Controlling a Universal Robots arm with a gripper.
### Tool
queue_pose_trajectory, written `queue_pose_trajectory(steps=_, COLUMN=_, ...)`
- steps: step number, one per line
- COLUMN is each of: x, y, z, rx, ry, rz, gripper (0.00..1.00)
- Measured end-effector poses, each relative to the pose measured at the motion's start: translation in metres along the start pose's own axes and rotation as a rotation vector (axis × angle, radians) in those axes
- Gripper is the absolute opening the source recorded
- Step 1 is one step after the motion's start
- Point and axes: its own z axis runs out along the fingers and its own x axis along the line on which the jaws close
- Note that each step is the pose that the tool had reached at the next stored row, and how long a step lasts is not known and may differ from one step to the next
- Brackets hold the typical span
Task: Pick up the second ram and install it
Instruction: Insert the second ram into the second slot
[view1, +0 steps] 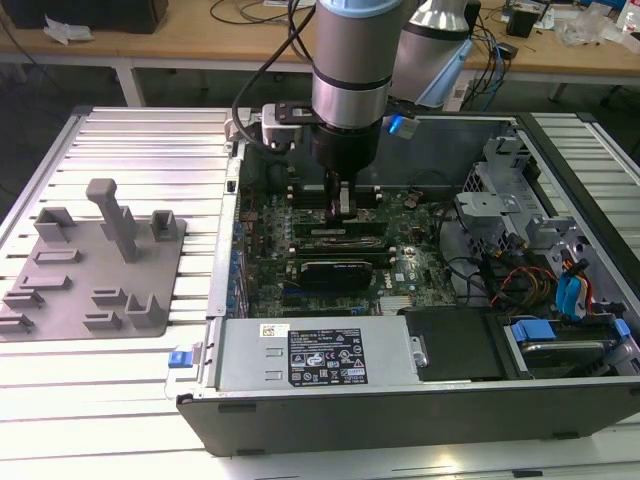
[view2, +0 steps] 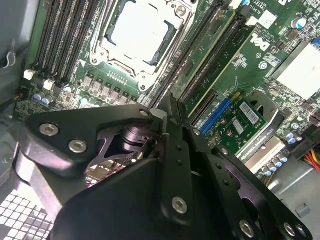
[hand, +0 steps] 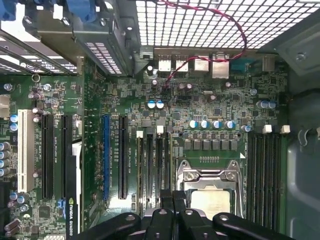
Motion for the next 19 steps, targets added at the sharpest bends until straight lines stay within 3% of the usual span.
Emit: queue_pose_trajectory(steps=19, x=0.0009, y=-0.0015, z=0.0073, rx=0.0000, ry=0.0002, rz=0.000, gripper=0.09)
